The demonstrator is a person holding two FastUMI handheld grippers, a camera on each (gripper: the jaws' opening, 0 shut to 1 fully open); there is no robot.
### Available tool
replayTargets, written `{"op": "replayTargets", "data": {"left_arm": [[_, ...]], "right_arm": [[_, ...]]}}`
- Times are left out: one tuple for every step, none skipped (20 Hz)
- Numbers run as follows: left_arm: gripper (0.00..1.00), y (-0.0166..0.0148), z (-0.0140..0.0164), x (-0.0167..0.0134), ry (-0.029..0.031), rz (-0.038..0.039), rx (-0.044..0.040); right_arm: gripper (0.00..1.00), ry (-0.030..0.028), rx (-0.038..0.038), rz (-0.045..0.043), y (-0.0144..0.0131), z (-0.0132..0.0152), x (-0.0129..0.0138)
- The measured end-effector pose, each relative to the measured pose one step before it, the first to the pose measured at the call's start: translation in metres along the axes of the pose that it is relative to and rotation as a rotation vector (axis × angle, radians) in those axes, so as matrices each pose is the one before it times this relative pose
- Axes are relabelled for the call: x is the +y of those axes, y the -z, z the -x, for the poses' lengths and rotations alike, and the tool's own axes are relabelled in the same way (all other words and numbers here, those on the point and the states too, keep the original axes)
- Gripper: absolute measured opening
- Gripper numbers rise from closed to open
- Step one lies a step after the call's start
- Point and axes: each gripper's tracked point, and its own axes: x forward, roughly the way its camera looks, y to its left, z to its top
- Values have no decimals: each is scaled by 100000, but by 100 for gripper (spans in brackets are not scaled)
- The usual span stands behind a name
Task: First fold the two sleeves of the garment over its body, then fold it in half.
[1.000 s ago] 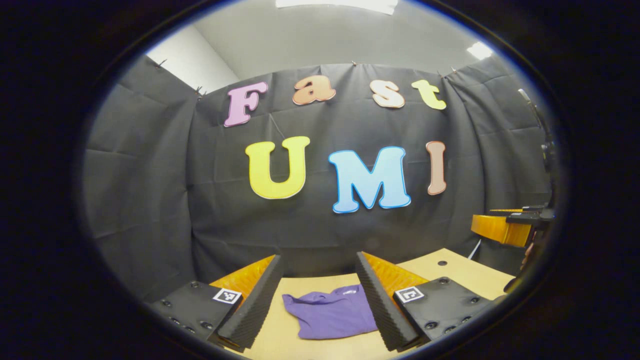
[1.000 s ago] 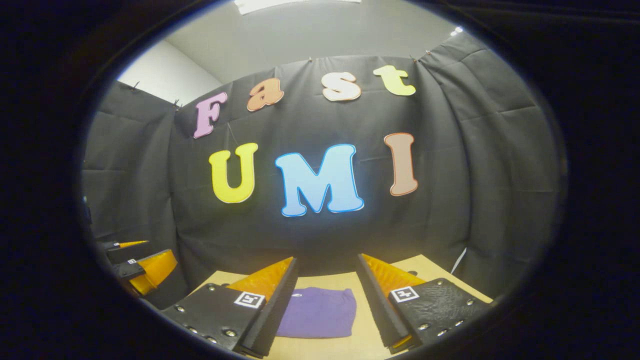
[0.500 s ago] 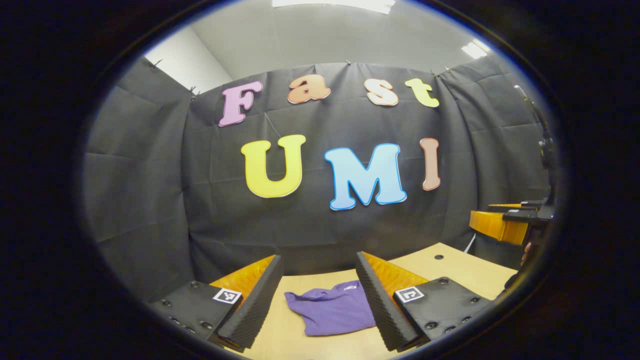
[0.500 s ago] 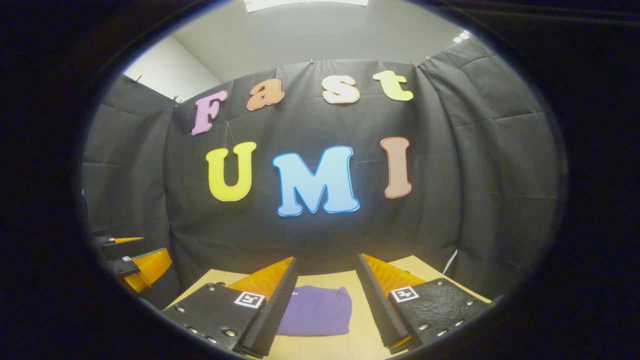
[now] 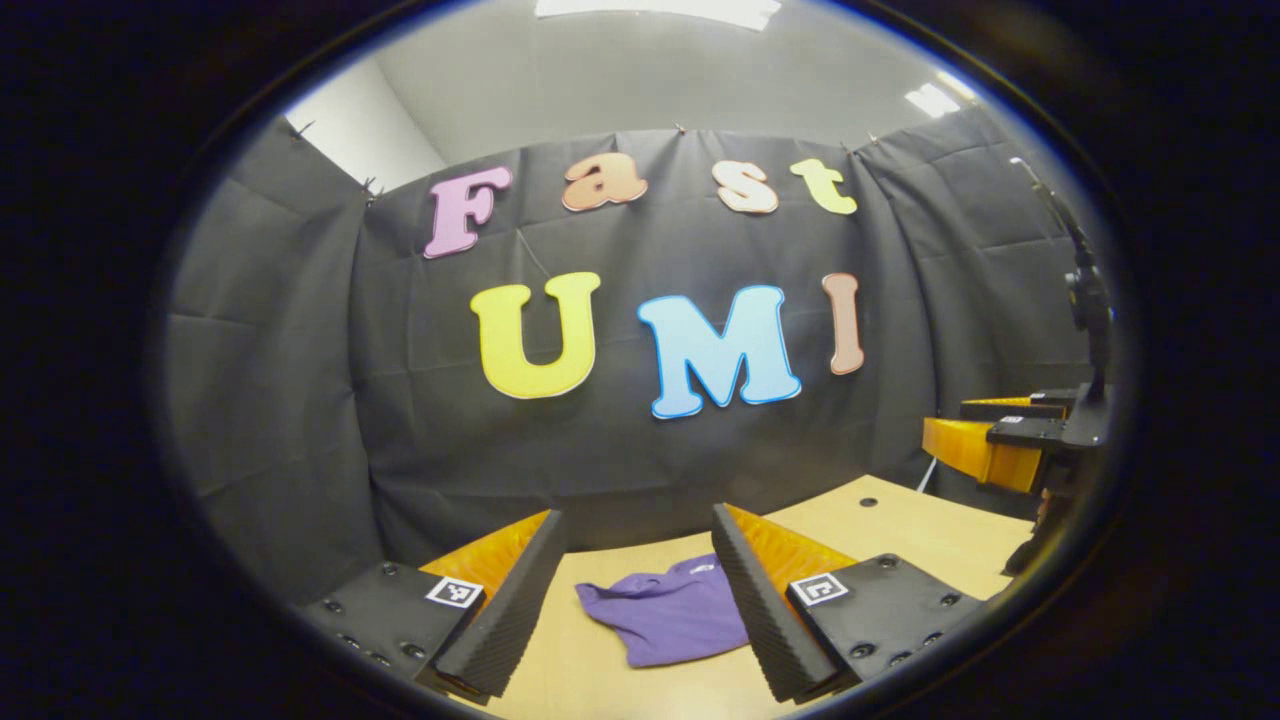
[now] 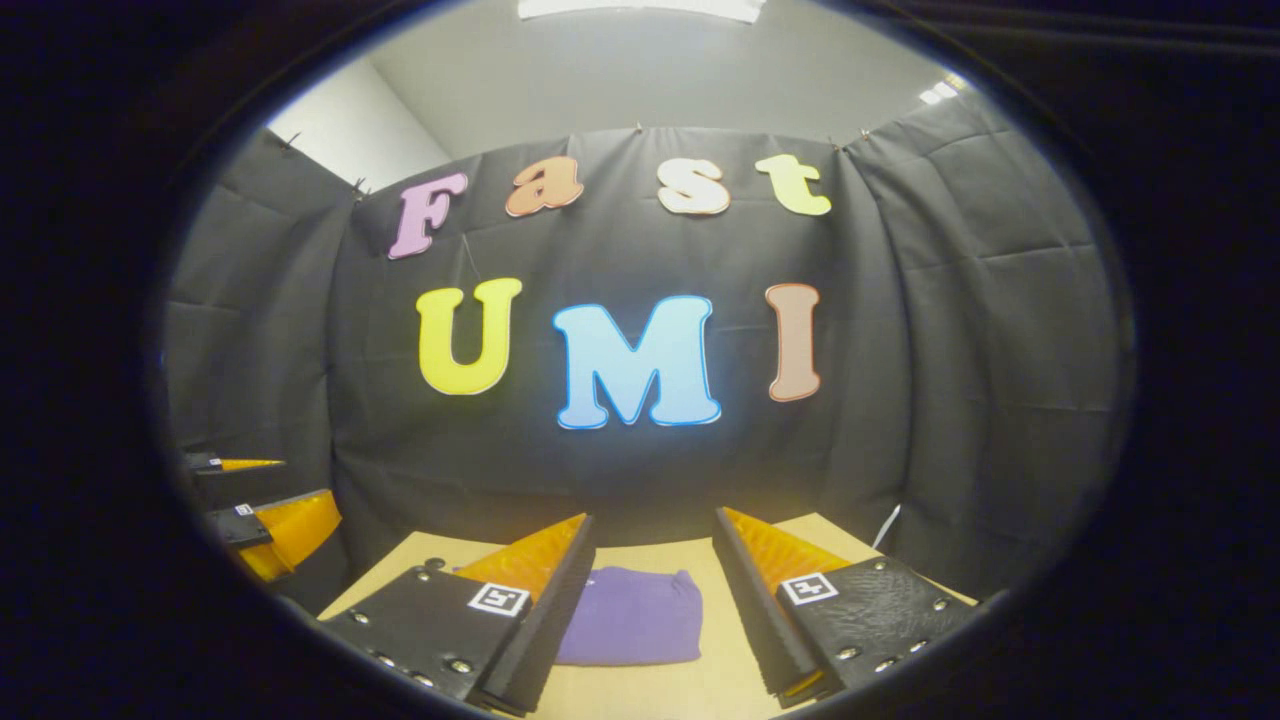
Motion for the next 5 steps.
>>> {"op": "replayTargets", "data": {"left_arm": [[93, -54, 26, 477, -791, 726, -188], [94, 63, 135, 386, -1057, 746, -224], [94, 90, 88, 443, -1051, 409, 75], [94, 74, 232, 350, -1297, -49, 294], [94, -5, 164, 489, -1562, -421, 70]], "right_arm": [[76, -562, -412, -89, -87, 104, 502], [76, -731, -168, 197, 48, -134, 337], [76, -423, -337, 392, 89, -129, 247], [76, -415, -468, 298, -168, 100, 104], [76, -557, -406, 265, -97, 143, 195]]}}
